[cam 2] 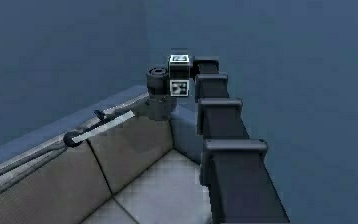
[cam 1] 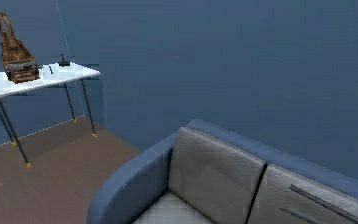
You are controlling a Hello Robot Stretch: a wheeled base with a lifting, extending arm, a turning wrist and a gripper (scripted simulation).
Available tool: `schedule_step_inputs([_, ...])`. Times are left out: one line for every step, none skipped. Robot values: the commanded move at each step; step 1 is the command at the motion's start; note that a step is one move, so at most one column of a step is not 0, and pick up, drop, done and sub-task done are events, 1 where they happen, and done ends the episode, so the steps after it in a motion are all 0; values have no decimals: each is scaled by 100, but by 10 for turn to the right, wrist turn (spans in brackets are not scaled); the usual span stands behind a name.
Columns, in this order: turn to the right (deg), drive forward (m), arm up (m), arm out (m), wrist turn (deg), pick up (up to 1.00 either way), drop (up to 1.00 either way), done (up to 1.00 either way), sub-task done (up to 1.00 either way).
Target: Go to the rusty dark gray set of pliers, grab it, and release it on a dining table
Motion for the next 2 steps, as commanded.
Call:
schedule_step_inputs([0, 0, 0, 0, -450, 0, 0, 0, 0])
schedule_step_inputs([0, 0, 0, 0, -120, 0, 0, 0, 0])
